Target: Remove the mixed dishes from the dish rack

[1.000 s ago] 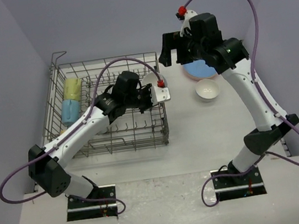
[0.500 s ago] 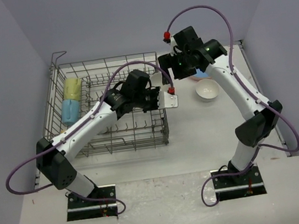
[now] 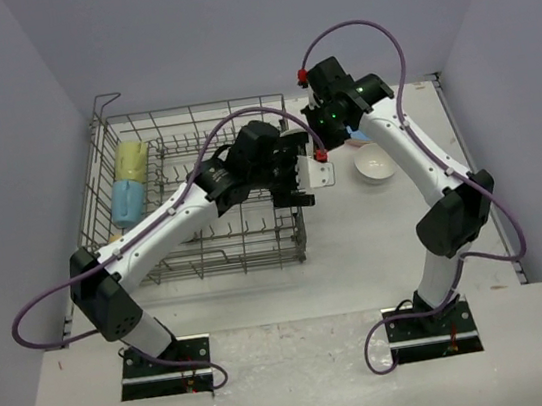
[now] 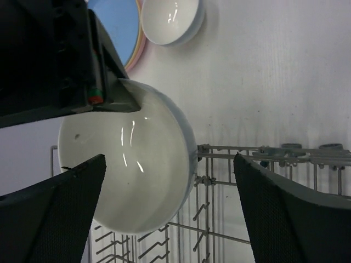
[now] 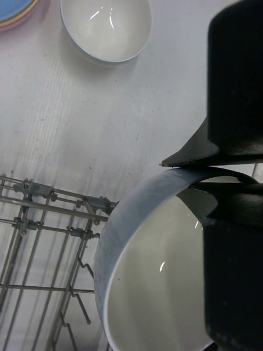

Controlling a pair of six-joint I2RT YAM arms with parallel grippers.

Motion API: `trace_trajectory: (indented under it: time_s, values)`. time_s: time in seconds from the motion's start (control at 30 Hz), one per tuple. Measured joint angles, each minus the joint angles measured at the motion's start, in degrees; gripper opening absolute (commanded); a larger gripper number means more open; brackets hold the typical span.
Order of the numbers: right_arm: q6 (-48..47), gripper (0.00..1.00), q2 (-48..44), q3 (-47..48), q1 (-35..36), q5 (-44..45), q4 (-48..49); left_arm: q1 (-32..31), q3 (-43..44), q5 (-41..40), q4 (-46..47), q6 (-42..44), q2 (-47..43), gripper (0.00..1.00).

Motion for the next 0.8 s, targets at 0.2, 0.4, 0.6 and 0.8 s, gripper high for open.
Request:
trace_trajectory:
  time_s: [0.2, 0.4, 0.6, 0.8]
  values:
    - [4.87, 0.0, -4.81, -8.59, -7.06, -0.37, 5.55, 0.28, -6.19, -5.79, 10.51, -10.34, -4.81, 1.0]
    - [8.72, 0.0, -14.08, -26.05, -22.53, -2.16, 12.66, 1.42, -13.33, -17.64, 19.32, -31.45, -14.25, 1.0]
    - [11.72, 0.0, -14.25, -32.96, -29.86, -1.27, 19.32, 16.61, -14.51, -19.26, 18.64, -56.94, -16.96, 1.0]
    - [13.86, 0.0, -10.62, -33.16, -31.5, -0.02, 24.37, 22.29, -23.61, -20.55, 14.19, -69.11, -19.85, 1.0]
